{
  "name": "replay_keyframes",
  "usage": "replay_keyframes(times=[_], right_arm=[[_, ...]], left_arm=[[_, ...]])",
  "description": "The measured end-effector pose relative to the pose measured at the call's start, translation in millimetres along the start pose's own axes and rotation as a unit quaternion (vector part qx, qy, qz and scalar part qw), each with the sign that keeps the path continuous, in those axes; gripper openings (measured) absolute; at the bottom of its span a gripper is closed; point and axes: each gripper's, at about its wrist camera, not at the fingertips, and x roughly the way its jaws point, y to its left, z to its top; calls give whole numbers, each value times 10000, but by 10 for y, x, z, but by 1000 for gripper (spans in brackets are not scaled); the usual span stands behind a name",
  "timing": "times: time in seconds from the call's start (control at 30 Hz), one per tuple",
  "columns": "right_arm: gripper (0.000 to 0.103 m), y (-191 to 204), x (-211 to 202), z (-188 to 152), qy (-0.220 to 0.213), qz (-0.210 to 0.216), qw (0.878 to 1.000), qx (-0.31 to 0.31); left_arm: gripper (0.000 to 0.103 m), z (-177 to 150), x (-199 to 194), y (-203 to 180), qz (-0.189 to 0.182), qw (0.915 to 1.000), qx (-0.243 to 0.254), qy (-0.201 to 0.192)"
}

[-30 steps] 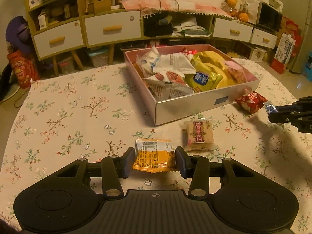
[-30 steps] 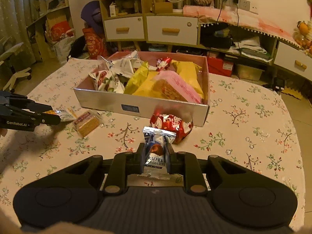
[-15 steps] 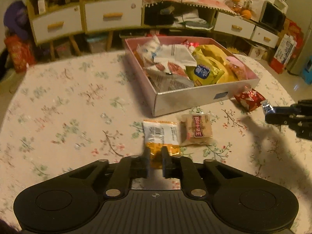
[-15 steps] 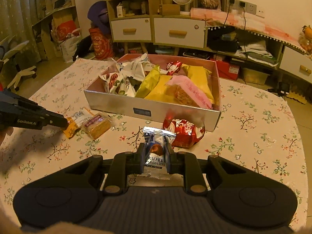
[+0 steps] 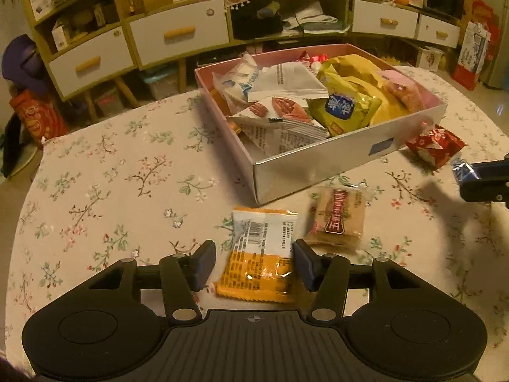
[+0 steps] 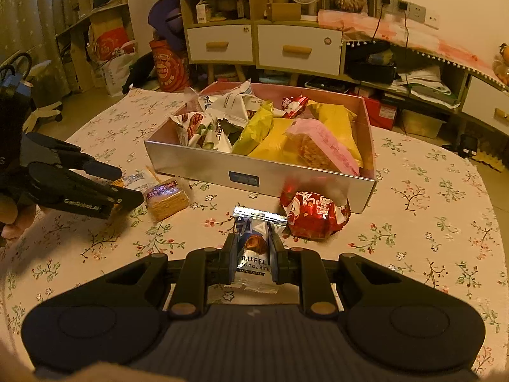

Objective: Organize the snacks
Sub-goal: 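Carry the orange-yellow packet and silver truffle into the pink box and open both tools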

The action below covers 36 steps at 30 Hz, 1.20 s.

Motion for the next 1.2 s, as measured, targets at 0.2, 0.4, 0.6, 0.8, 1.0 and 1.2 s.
replay_keyframes(times=[0.2,0.4,0.6,0.8,1.0,1.2], right_arm=[[18,25,8,-1,4,-14,10000,-7],[18,20,-23,32,-85,-17,10000,46],[18,-35,-82,138,-298,-33,9993,205],[18,-106,-52,347,-523,-78,9979,363],[18,-170,40,672,-723,-137,9965,408],[18,-319,212,914,-778,-245,9945,653]], left_arm=[[39,-6,0,29,-177,9998,-121,-4],[36,-40,-89,35,-135,9997,-174,-49],[36,66,-318,116,-194,9987,-322,-331],[36,306,-499,12,-283,9974,-227,-628],[37,685,-468,-159,-337,9959,-156,-823],[37,969,-252,-228,-348,9955,-287,-829]])
